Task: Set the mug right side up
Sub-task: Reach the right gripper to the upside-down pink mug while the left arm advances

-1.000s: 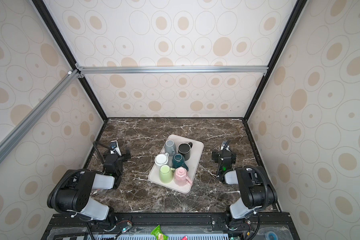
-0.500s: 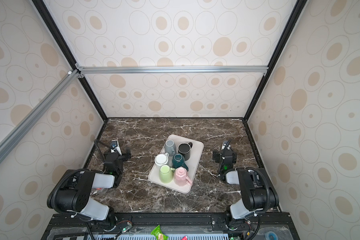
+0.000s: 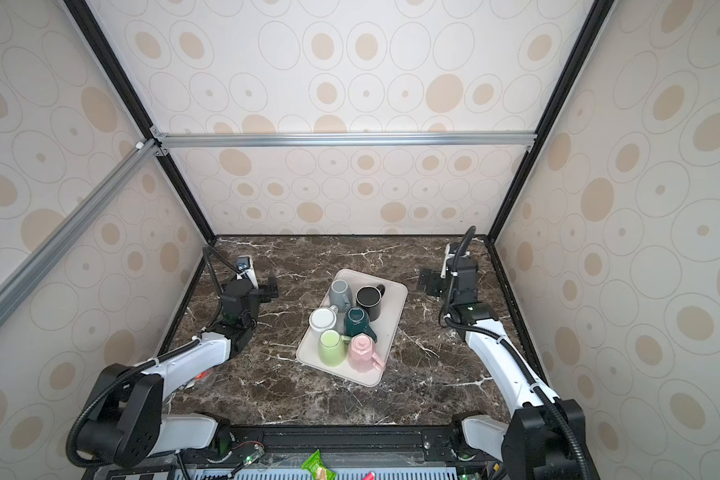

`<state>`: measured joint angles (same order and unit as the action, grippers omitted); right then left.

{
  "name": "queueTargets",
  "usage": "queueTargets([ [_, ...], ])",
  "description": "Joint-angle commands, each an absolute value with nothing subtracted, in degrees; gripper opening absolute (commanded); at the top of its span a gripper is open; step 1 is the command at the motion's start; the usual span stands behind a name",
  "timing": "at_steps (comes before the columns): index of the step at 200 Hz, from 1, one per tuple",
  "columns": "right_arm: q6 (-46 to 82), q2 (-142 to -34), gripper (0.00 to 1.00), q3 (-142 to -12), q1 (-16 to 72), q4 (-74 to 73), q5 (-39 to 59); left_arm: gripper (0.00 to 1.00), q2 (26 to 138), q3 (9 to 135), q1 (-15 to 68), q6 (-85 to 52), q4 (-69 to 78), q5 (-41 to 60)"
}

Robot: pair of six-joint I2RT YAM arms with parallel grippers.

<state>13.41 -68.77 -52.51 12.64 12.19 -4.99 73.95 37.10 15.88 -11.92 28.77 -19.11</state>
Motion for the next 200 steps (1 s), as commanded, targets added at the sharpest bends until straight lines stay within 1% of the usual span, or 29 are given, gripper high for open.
queueTargets([
  [1, 11.7, -69.5, 1.00, -56.3, 19.6, 29.2, -2.9, 0.98, 72.5, 41.2, 16.2, -20.5, 16.8, -14.9],
  [17, 10.2, -69.2, 1.00, -57.2, 24.1, 33.0, -3.0, 0.98, 71.2, 43.1, 16.3, -21.9, 10.0, -14.1],
  [27, 9.8, -68.7, 1.00, -57.1, 26.1, 35.1, -1.2, 0.98, 70.2, 44.0, 16.5, -22.3, 6.6, -13.3],
  [44, 10.2, -67.5, 0.98, -58.0, 27.8, 40.5, 0.1, 0.98, 68.1, 43.4, 16.7, -24.7, 4.0, -11.7],
  [77, 11.3, -63.5, 0.93, -56.1, 29.6, 43.8, 2.7, 0.98, 63.8, 42.6, 16.6, -27.4, -0.5, -5.8],
  [83, 11.5, -63.0, 0.89, -56.0, 29.6, 44.7, 3.0, 0.98, 63.1, 42.6, 16.7, -27.7, -1.4, -5.3],
  [89, 11.8, -62.7, 0.81, -56.1, 29.8, 46.1, 3.6, 0.98, 62.4, 42.7, 16.7, -27.9, -2.5, -4.8],
  [97, 11.7, -62.3, 0.74, -56.0, 29.9, 47.2, 4.5, 0.98, 61.5, 42.9, 16.7, -28.0, -3.8, -4.1],
  [100, 11.8, -62.1, 0.72, -55.9, 30.0, 47.4, 4.8, 0.98, 61.3, 42.9, 16.7, -28.0, -4.3, -3.9],
  [119, 12.1, -60.8, 0.71, -54.9, 30.4, 47.4, 7.7, 0.98, 59.4, 43.7, 16.7, -28.5, -7.1, -3.0],
  [135, 12.4, -60.6, 0.63, -54.2, 31.1, 47.2, 10.4, 0.98, 58.1, 44.1, 16.7, -28.7, -8.1, -1.6],
  [169, 12.7, -62.6, 0.63, -52.2, 34.5, 45.1, 11.2, 0.98, 57.2, 46.1, 16.7, -27.9, -10.4, 1.4],
  [186, 12.3, -63.8, 0.69, -51.0, 36.3, 42.5, 13.7, 0.98, 56.7, 45.4, 16.7, -29.7, -9.8, 0.7],
  [200, 12.3, -65.1, 0.70, -51.0, 37.7, 41.8, 13.0, 0.98, 56.4, 43.9, 16.7, -31.2, -8.1, 0.9],
])
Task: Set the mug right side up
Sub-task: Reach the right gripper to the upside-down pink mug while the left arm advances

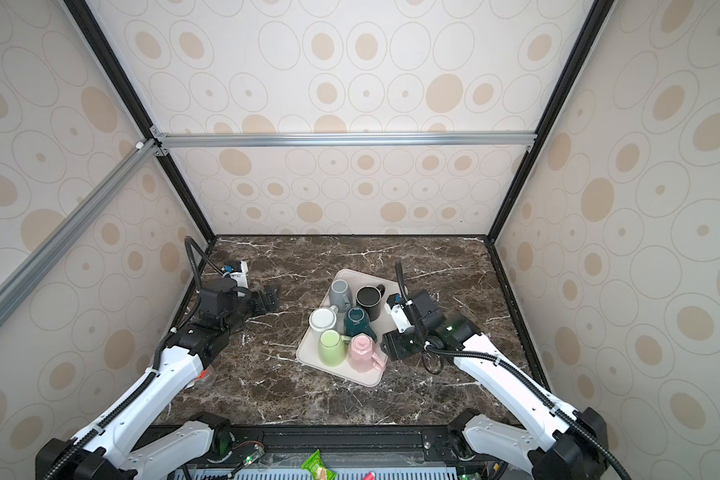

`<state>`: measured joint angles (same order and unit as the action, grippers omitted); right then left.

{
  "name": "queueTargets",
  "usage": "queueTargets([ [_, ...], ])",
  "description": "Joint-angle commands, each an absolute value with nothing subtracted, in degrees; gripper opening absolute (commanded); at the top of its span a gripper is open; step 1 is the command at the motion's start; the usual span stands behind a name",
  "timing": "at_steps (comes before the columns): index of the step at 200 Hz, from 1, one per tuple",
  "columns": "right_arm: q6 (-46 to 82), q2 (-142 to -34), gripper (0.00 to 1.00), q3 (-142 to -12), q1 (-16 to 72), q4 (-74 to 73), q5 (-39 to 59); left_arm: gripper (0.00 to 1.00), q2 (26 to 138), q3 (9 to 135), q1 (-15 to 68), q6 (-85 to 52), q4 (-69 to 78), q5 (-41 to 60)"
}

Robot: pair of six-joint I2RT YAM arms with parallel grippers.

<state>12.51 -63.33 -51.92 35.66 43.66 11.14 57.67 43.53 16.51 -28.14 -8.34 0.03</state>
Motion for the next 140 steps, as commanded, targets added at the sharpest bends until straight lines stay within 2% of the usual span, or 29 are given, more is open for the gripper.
queueTargets([
  [1, 12.2, -65.2, 0.70, -51.0, 37.8, 41.7, 13.0, 0.98, 56.5, 43.8, 16.7, -31.2, -8.0, 1.0],
  [27, 12.3, -67.9, 0.64, -50.9, 39.7, 40.7, 11.9, 0.98, 57.7, 43.5, 16.7, -31.8, -7.6, 2.4],
  [57, 11.6, -71.5, 0.63, -51.6, 40.4, 41.5, 9.2, 0.98, 59.2, 43.6, 16.7, -32.1, -7.4, 3.0],
  [72, 11.3, -73.0, 0.58, -52.5, 40.4, 42.1, 9.8, 0.98, 59.3, 43.3, 16.7, -32.6, -6.6, 3.5],
  [117, 10.9, -75.1, 0.54, -52.0, 40.7, 40.8, 8.9, 0.98, 60.4, 42.7, 16.7, -33.3, -4.7, 3.9],
  [140, 10.7, -76.0, 0.48, -52.3, 41.3, 40.6, 7.3, 0.98, 60.6, 42.6, 16.7, -33.6, -4.5, 4.6],
])
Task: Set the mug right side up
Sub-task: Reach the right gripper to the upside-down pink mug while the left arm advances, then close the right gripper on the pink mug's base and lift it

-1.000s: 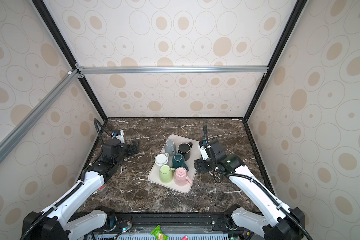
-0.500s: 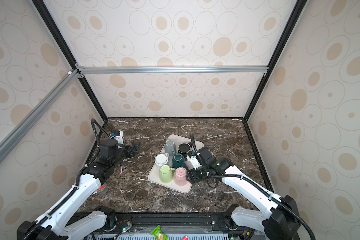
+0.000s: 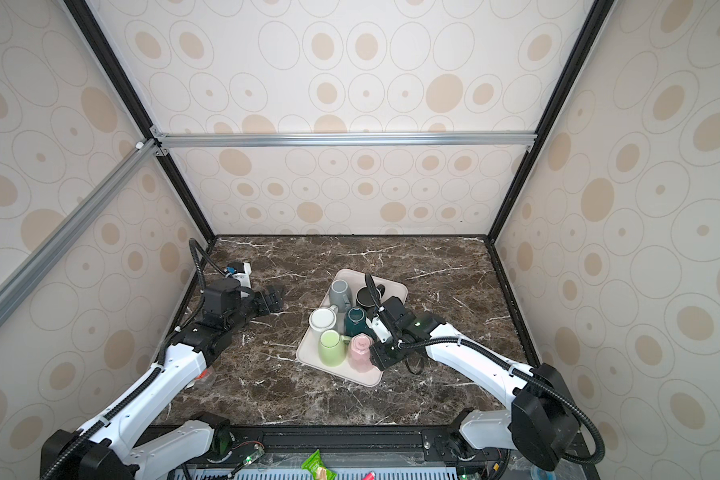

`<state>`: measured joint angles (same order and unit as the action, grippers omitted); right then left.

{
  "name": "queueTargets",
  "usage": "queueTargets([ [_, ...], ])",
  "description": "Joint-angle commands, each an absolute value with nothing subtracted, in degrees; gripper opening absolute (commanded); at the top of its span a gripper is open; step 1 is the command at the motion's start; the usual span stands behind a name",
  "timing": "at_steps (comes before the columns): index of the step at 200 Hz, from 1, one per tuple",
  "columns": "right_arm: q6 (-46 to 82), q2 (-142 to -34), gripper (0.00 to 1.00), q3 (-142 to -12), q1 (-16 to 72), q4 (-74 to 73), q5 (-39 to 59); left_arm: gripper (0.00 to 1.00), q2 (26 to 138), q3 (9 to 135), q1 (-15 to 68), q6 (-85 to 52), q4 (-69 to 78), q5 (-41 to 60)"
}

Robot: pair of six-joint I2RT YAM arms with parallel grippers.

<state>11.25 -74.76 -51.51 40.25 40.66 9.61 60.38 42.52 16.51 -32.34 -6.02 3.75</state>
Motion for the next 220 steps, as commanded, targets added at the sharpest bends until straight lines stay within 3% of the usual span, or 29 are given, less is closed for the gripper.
queueTargets([
  [1, 10.7, -76.0, 0.48, -52.3, 41.3, 40.6, 7.1, 0.98, 60.6, 42.6, 16.7, -33.6, -4.5, 4.6],
  [44, 10.1, -79.8, 0.46, -54.0, 43.1, 42.1, 2.2, 0.98, 61.1, 41.8, 16.7, -33.7, -3.7, 4.1],
  [112, 10.8, -84.6, 0.29, -56.4, 46.0, 41.3, -0.4, 0.98, 62.3, 41.5, 16.7, -34.7, -2.7, 6.1],
  [220, 11.9, -84.4, 0.26, -57.1, 47.5, 42.3, -4.3, 0.98, 62.1, 40.1, 16.7, -34.8, -1.9, 6.4],
])
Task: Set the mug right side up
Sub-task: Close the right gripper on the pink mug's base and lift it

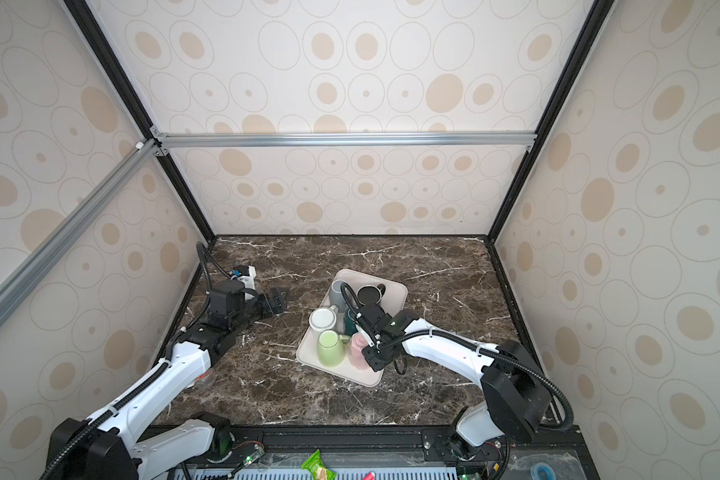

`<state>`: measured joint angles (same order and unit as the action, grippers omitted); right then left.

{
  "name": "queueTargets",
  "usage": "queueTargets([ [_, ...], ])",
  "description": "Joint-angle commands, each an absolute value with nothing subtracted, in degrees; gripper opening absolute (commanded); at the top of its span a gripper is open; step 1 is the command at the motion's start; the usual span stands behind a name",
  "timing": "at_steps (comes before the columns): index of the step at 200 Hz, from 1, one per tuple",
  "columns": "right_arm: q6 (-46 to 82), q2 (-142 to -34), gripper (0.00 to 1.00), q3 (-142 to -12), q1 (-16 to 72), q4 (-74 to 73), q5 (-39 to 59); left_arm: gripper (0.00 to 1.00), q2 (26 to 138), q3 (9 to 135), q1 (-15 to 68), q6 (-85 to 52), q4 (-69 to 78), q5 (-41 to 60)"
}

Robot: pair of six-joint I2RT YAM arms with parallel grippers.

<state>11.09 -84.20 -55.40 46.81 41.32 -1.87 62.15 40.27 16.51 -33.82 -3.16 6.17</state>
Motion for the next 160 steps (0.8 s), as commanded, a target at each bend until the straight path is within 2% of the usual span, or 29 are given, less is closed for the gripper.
queueTargets([
  [1, 11.9, -84.4, 0.25, -57.1, 47.6, 42.3, -4.3, 0.98, 62.1, 40.1, 16.7, -34.8, -2.0, 6.4],
  [19, 11.9, -84.7, 0.13, -57.3, 47.7, 42.3, -4.4, 0.98, 62.1, 39.9, 16.7, -34.7, -2.0, 6.4],
  [42, 11.9, -84.8, 0.10, -57.3, 47.7, 42.3, -4.3, 0.98, 61.8, 39.8, 16.7, -34.7, -2.2, 6.4],
  [63, 12.5, -84.4, 0.01, -57.4, 47.8, 42.5, -4.3, 0.98, 61.4, 39.4, 16.7, -35.0, -2.1, 6.4],
  [160, 15.1, -75.0, 0.00, -53.4, 47.8, 39.4, 0.6, 0.98, 62.4, 39.8, 16.6, -35.8, -3.7, 4.1],
])
